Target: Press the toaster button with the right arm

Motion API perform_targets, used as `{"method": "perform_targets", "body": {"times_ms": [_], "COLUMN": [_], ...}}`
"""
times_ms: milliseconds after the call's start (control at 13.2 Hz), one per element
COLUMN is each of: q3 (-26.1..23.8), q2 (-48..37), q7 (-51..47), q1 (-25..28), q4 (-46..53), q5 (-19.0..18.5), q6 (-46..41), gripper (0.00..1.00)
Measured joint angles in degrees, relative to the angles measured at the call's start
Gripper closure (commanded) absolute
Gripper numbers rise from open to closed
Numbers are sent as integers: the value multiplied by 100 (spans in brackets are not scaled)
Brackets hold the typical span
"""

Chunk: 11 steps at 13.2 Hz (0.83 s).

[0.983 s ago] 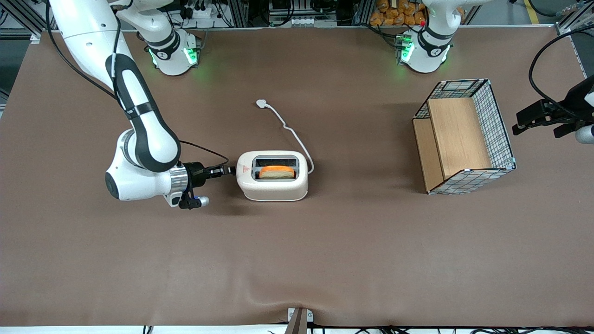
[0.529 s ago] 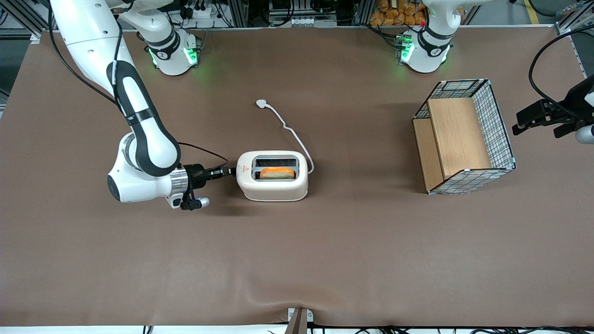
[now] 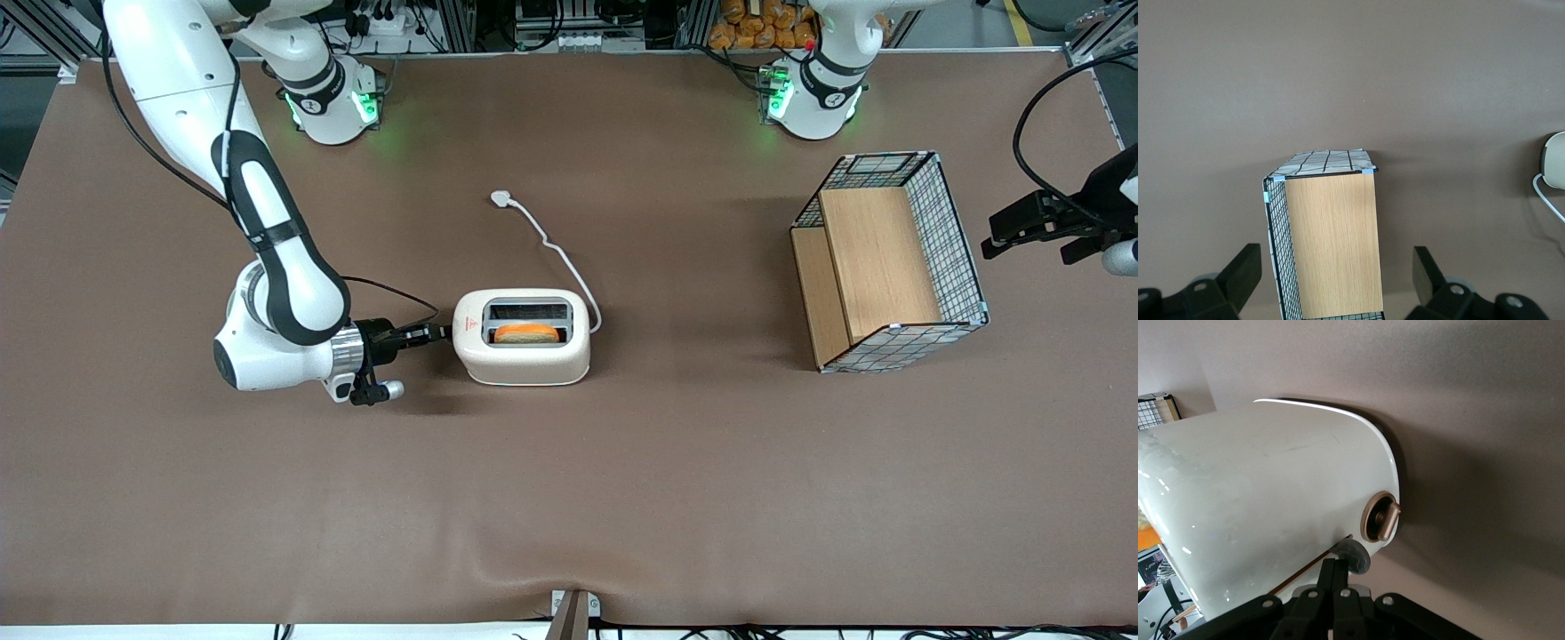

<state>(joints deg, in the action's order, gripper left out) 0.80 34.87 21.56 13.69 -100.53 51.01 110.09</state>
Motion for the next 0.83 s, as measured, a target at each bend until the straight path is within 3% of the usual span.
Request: {"method": "perform_targets", "body": {"times_ms": [831], "q3": [-3], "q2": [17], "q7": [163], "q1": [-6], "q4": [2], "q5": [42], "q6": [24], "gripper": [100]}}
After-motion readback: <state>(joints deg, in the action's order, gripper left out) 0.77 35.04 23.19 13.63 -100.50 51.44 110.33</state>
